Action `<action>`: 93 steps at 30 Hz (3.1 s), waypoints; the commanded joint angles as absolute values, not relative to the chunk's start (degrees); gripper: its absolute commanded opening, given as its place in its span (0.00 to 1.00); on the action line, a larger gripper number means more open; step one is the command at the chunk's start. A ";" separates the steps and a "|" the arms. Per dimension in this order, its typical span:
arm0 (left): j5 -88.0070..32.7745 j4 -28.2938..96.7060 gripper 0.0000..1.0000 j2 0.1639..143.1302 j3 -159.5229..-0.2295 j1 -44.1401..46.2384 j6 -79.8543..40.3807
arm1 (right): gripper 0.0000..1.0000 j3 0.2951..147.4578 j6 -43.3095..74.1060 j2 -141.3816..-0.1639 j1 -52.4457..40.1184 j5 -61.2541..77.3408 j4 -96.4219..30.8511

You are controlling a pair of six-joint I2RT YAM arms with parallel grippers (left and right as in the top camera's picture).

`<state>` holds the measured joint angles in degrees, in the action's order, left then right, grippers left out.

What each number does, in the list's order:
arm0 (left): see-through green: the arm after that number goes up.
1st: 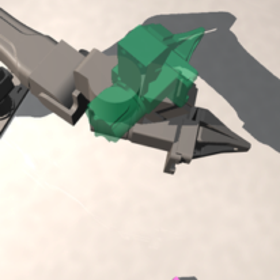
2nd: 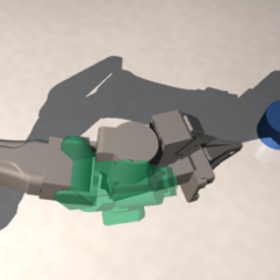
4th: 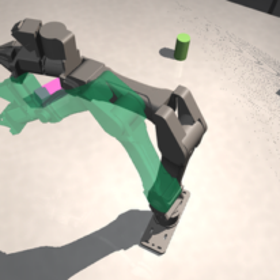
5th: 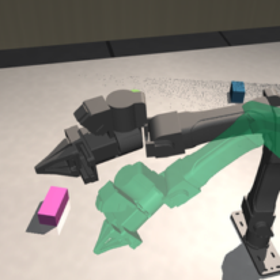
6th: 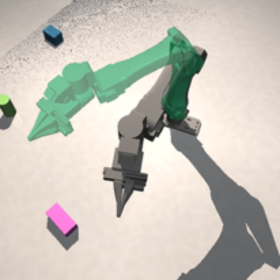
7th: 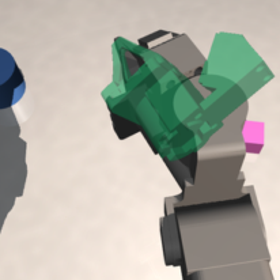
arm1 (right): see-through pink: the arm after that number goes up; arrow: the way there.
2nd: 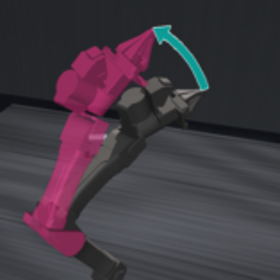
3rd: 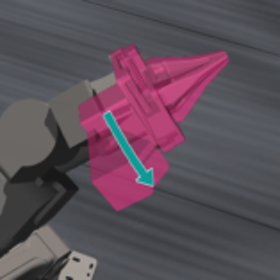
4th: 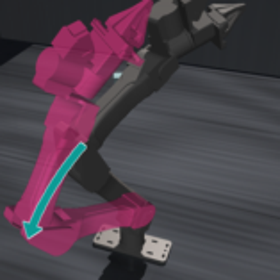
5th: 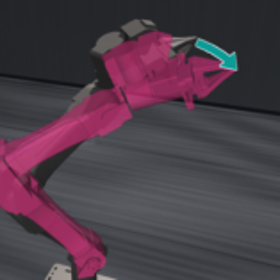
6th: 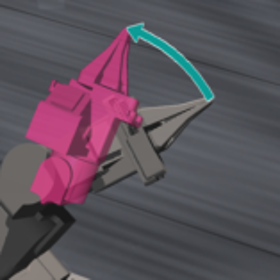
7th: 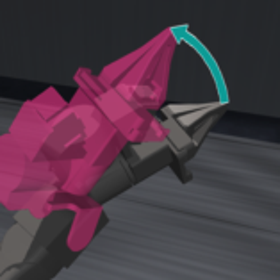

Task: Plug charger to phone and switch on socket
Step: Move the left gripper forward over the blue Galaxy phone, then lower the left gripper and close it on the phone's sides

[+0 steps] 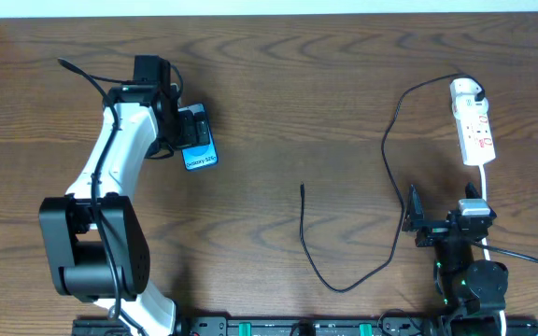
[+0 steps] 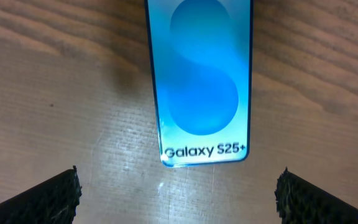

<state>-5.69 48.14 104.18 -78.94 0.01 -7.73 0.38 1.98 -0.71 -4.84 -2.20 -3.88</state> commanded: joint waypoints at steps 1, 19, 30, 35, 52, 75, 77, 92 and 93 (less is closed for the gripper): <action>-5.50 50.85 0.99 105.69 -84.16 -0.03 -8.43 | 0.99 0.32 2.52 -0.38 -5.34 -2.63 -4.08; -4.71 52.12 0.99 116.99 -91.81 3.16 -10.09 | 0.99 0.32 2.52 -0.38 -5.34 -2.63 -4.05; -3.55 48.66 0.99 119.61 -91.81 2.52 -13.23 | 0.99 0.32 2.52 -0.38 -5.34 -2.63 -4.05; -3.20 48.07 0.99 119.61 -91.81 2.55 -13.23 | 0.99 0.32 2.55 -0.38 -5.34 -2.63 -4.05; -1.93 47.22 0.99 119.92 -91.72 2.55 -13.10 | 0.99 0.32 2.52 -0.38 -5.34 -2.63 -4.05; -1.91 46.33 0.99 119.92 -90.32 2.55 -12.58 | 0.99 0.32 2.52 -0.38 -5.34 -2.63 -4.05; -1.91 46.33 0.99 119.92 -90.32 2.55 -12.58 | 0.99 0.32 2.52 -0.38 -5.34 -2.63 -4.05; -1.91 46.33 0.99 119.94 -89.84 2.55 -12.58 | 0.99 0.32 2.52 -0.38 -5.34 -2.63 -4.05; -1.91 46.33 0.99 119.94 -89.76 2.55 -12.58 | 0.99 0.32 2.52 -0.38 -5.34 -2.63 -4.08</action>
<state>-2.68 46.22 118.76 -90.48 2.79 -12.25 0.38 1.98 -0.71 -4.86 -2.20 -3.88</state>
